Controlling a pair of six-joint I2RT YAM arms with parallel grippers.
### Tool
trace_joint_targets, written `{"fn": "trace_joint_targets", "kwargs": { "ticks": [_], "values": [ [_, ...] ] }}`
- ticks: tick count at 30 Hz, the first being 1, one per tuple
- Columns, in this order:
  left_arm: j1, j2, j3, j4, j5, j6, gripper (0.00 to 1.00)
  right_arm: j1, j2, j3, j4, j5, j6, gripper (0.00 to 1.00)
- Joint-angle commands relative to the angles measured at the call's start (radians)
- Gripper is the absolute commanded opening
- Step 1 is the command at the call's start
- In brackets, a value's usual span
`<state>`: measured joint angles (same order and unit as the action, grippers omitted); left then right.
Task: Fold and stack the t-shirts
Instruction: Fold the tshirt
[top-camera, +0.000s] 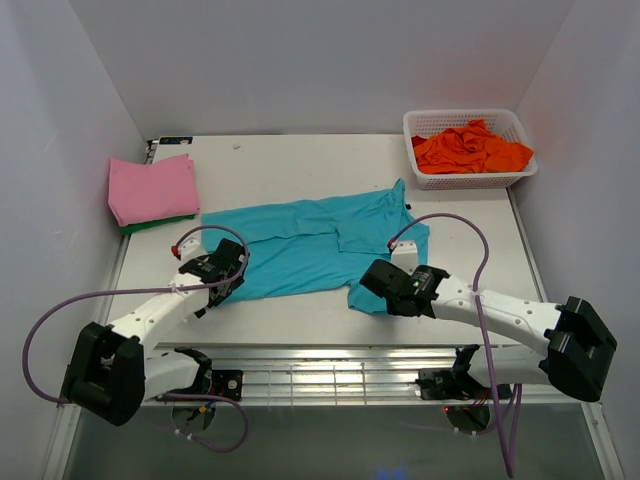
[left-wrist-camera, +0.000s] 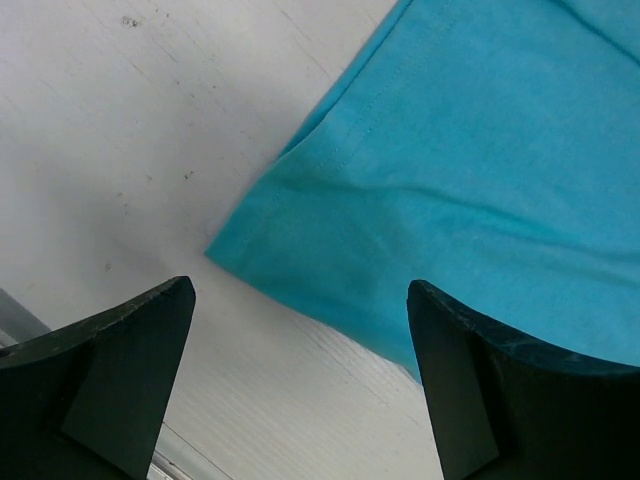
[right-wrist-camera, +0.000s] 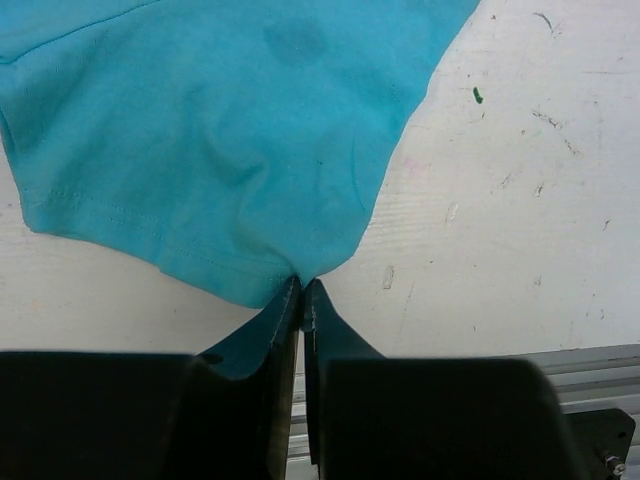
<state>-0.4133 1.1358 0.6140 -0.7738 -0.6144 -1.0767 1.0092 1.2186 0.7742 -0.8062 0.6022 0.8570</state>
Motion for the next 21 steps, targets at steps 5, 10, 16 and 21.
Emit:
{"fn": "trace_joint_targets", "kwargs": {
  "ticks": [5,10,16,21],
  "values": [
    [0.027,0.027,0.026,-0.028,-0.018,-0.022,0.86,-0.001,-0.050,0.002,-0.028,0.054,-0.032,0.08],
    [0.048,0.091,0.027,0.008,0.028,0.018,0.82,-0.001,-0.119,-0.038,-0.021,0.050,-0.029,0.08],
    [0.085,0.179,-0.002,0.074,0.094,0.066,0.83,-0.004,-0.175,-0.049,-0.022,0.051,-0.022,0.08],
    [0.111,0.180,0.000,0.103,0.102,0.086,0.81,-0.006,-0.191,-0.049,-0.037,0.054,-0.010,0.08]
  ]
}}
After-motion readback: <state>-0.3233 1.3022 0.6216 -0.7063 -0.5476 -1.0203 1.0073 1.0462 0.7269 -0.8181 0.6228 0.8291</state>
